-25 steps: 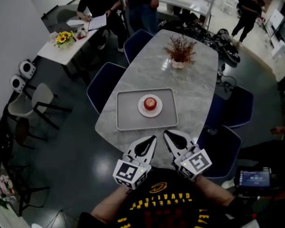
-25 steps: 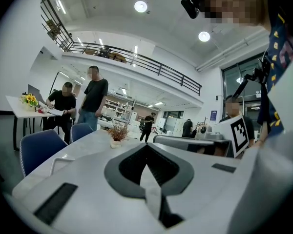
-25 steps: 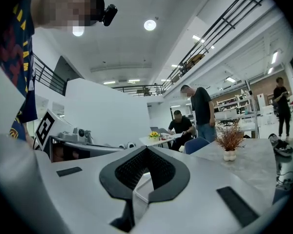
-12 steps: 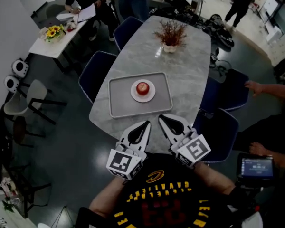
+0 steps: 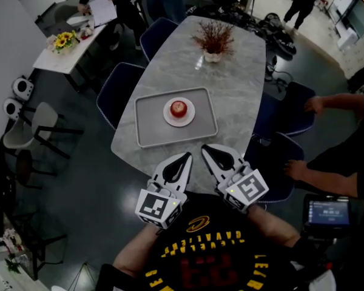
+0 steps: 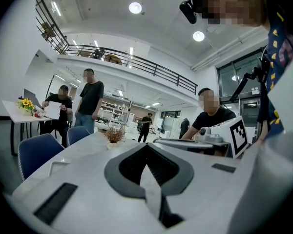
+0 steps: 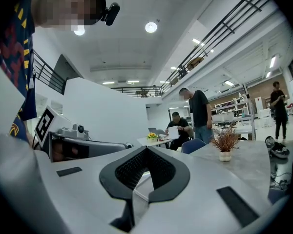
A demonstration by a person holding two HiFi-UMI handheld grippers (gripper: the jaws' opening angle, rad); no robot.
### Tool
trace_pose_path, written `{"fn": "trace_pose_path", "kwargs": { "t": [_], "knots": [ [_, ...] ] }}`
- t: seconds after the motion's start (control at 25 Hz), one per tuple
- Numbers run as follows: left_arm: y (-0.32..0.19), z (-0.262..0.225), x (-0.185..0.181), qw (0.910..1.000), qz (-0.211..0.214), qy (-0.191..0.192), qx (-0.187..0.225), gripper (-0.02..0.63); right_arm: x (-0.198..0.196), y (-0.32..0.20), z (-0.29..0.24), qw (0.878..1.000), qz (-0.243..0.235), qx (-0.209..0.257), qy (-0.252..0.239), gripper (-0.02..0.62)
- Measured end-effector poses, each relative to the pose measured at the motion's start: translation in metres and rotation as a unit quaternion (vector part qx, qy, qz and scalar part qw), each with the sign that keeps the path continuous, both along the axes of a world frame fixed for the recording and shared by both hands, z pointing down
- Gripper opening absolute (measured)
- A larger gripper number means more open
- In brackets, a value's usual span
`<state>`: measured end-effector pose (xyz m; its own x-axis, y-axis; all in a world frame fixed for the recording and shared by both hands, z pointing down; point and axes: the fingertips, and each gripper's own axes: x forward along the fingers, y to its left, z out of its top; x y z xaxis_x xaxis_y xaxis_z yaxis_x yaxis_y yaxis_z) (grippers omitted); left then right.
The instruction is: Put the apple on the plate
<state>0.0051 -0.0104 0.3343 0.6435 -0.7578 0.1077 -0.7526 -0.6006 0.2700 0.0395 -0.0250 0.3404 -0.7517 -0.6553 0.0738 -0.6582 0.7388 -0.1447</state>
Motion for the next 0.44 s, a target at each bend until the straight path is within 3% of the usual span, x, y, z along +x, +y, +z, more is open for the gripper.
{"fn": "trace_pose_path", "kwargs": {
  "t": [0.44],
  "knots": [
    [0.002,0.005,0.003,0.9998,0.015,-0.009,0.013,0.000,0.005,0.002,0.004,1.000,0.011,-0.002,0.003,0.006]
  ]
}}
